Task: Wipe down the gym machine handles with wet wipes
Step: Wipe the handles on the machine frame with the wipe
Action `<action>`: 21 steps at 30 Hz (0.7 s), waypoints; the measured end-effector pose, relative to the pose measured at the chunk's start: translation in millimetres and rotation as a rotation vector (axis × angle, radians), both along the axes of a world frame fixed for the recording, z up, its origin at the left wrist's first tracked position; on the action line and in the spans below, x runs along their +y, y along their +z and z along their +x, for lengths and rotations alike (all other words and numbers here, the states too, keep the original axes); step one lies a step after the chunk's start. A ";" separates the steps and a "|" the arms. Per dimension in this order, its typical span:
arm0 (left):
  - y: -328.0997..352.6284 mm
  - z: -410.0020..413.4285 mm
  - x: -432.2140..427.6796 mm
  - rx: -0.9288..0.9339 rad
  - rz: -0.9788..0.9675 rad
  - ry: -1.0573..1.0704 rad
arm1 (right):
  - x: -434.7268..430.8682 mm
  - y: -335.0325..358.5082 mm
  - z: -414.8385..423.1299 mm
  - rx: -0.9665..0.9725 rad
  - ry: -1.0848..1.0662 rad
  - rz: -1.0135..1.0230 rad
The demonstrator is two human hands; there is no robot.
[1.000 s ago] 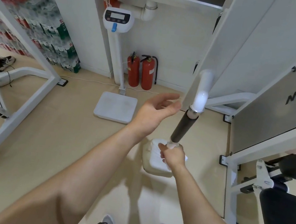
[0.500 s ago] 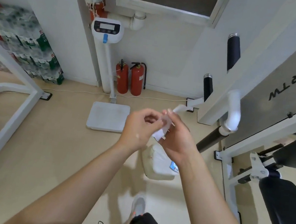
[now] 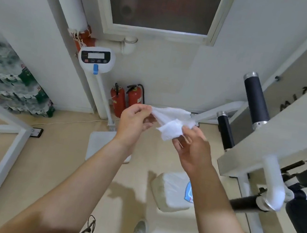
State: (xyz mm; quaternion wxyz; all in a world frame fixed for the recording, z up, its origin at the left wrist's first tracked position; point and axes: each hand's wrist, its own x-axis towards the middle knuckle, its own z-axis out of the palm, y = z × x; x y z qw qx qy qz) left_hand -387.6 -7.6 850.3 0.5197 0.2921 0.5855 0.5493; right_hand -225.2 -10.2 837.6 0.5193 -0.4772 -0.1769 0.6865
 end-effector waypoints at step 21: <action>-28.3 55.8 180.6 0.008 0.107 -1.114 | 77.1 19.0 17.9 -0.756 -0.271 0.144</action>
